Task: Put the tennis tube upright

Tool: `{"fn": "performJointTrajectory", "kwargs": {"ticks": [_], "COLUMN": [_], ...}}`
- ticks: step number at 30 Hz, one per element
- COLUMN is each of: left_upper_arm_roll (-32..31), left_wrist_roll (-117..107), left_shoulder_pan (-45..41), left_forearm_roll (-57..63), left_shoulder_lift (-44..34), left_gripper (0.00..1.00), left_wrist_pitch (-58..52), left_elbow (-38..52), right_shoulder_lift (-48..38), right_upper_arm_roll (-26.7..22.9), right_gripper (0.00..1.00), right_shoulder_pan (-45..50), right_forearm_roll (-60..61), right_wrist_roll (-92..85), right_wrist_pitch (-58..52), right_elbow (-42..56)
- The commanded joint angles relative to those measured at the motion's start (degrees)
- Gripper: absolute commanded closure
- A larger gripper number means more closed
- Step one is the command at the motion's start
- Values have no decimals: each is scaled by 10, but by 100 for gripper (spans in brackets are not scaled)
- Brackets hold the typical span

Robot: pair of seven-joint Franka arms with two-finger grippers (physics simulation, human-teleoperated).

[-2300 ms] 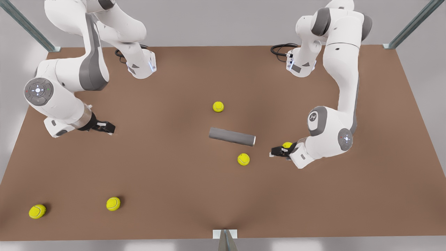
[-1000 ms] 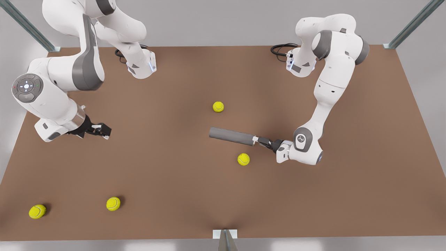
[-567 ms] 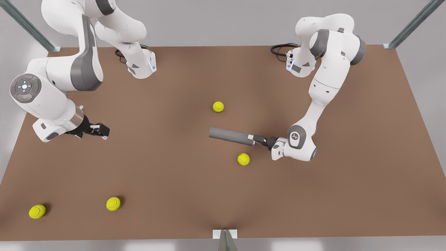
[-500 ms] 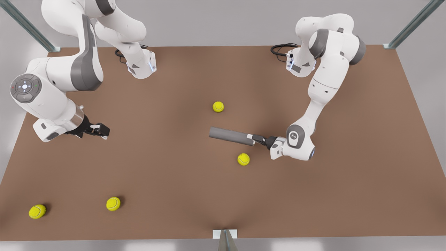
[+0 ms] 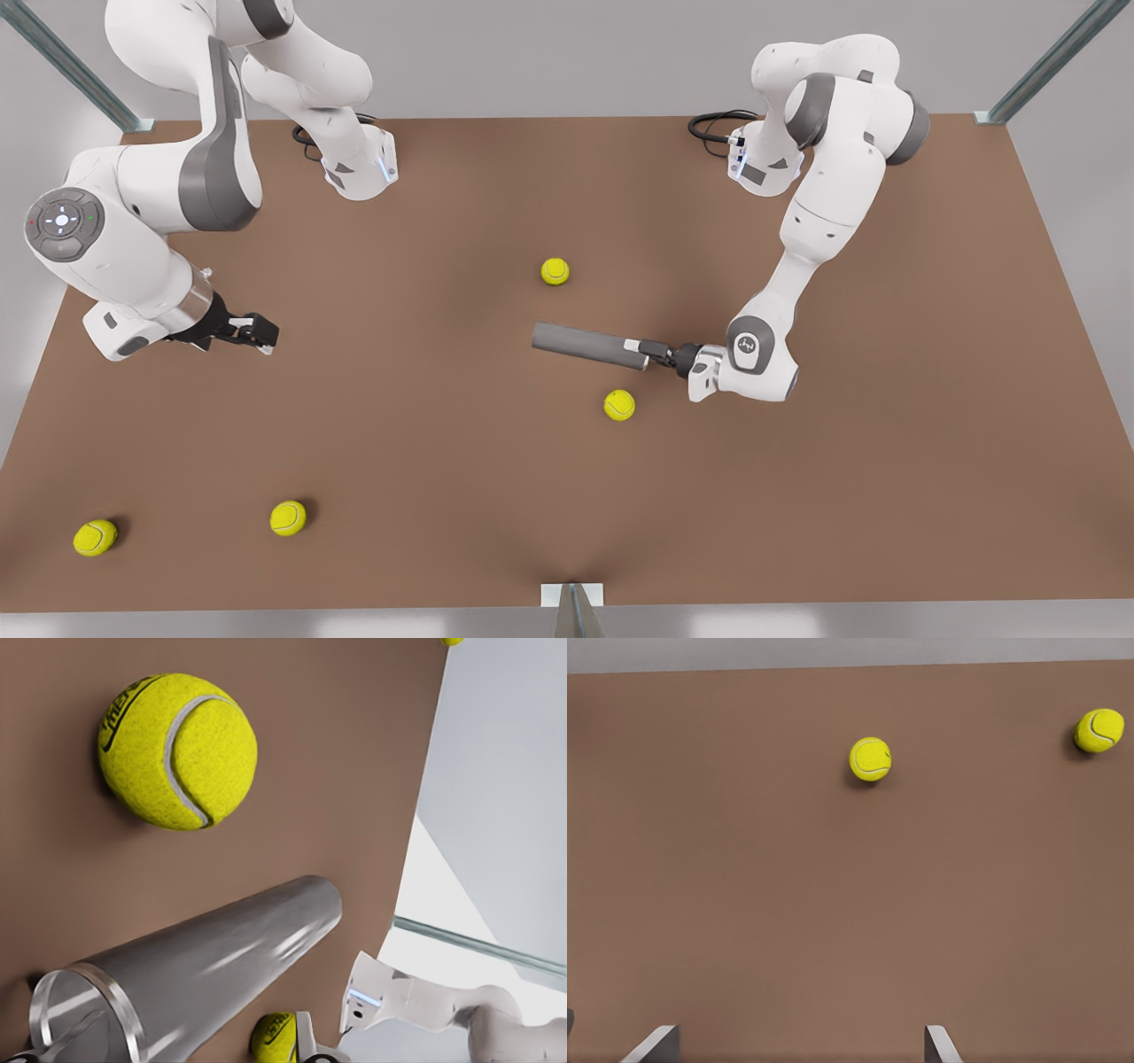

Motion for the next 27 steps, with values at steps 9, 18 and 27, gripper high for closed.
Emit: {"fn": "performJointTrajectory", "kwargs": {"ticks": [9, 18, 27], "left_upper_arm_roll": [0, 0, 0], "left_wrist_roll": [1, 9, 8], "left_shoulder_pan": [-11, -11, -11], "left_forearm_roll": [-2, 2, 3], "left_shoulder_lift": [0, -3, -14], "left_gripper": [31, 44, 47], "left_wrist_pitch": [1, -4, -7], "left_elbow": [-4, -12, -17], "right_shoulder_lift": [0, 0, 0], "right_upper_arm_roll": [0, 0, 0], "right_gripper": [0, 0, 0], "right_shoulder_pan": [1, 1, 1], "right_forearm_roll": [0, 0, 0], "right_wrist_roll": [0, 0, 0], "right_wrist_pitch": [0, 0, 1], "right_elbow": [0, 0, 0]}}
